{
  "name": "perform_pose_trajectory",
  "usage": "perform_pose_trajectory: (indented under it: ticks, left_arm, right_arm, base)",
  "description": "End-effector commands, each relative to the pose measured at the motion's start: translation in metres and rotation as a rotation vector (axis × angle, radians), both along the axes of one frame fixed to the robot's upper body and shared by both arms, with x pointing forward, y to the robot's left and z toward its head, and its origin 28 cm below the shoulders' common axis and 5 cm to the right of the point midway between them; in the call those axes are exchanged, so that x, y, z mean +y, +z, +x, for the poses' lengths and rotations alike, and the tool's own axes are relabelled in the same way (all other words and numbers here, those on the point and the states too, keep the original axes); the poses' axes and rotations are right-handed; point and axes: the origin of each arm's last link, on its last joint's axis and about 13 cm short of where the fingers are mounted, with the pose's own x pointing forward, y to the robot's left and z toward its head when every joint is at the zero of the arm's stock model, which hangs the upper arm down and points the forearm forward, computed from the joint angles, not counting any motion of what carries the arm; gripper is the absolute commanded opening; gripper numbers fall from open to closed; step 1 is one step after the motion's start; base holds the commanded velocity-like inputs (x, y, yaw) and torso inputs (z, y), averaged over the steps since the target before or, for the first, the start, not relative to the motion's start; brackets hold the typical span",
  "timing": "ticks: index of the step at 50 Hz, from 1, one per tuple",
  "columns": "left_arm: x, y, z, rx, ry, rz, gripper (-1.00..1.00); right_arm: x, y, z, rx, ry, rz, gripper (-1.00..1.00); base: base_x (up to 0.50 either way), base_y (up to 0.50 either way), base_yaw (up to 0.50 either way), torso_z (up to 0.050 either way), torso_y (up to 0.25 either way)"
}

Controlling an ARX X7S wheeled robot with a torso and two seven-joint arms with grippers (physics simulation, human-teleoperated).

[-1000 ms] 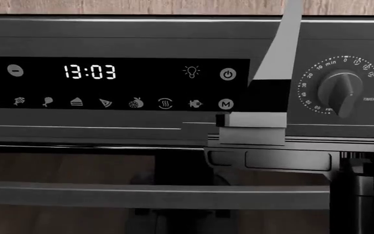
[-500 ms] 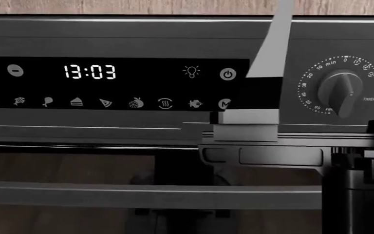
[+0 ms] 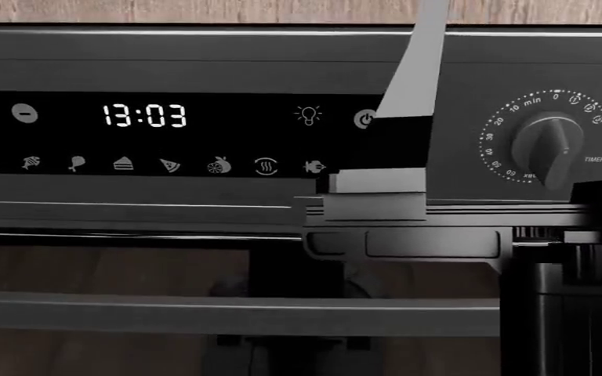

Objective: Pick the broccoli from the counter and place it in the microwave.

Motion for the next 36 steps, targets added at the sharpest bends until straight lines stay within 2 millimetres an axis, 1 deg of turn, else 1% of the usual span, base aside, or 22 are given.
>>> perform_pose_trajectory:
  ticks: [1,10,19,22,25,30,36]
  left_arm:
    - [0.013,-0.036,-0.036,-0.05,-0.029,-0.008,1.0]
    - [0.017,-0.047,-0.042,-0.031,-0.024,0.003,1.0]
    - [0.025,-0.061,-0.059,-0.031,0.0,0.001,1.0]
    - [0.028,-0.068,-0.062,-0.019,0.006,-0.003,1.0]
    - [0.029,-0.071,-0.064,-0.012,0.012,-0.008,1.0]
    - [0.028,-0.077,-0.065,0.003,0.007,-0.015,1.0]
    - [0.025,-0.088,-0.072,0.016,-0.005,-0.019,1.0]
  right_arm:
    - [0.007,0.005,0.004,-0.047,0.039,-0.014,1.0]
    - [0.007,0.004,0.004,-0.047,0.042,-0.008,1.0]
    - [0.007,0.005,0.003,-0.05,0.044,0.001,1.0]
    - [0.007,0.005,0.003,-0.048,0.045,0.0,1.0]
    - [0.007,0.006,0.003,-0.051,0.049,-0.002,1.0]
    - [0.006,0.006,0.004,-0.05,0.054,-0.005,1.0]
    - [0.004,0.005,0.005,-0.049,0.054,-0.007,1.0]
  base:
    - [0.0,0.0,0.0,0.0,0.0]
    - [0.0,0.0,0.0,0.0,0.0]
    - [0.0,0.0,0.0,0.0,0.0]
    - [0.0,0.0,0.0,0.0,0.0]
    - [0.0,0.0,0.0,0.0,0.0]
    - [0.0,0.0,0.0,0.0,0.0]
    - [0.0,0.0,0.0,0.0,0.0]
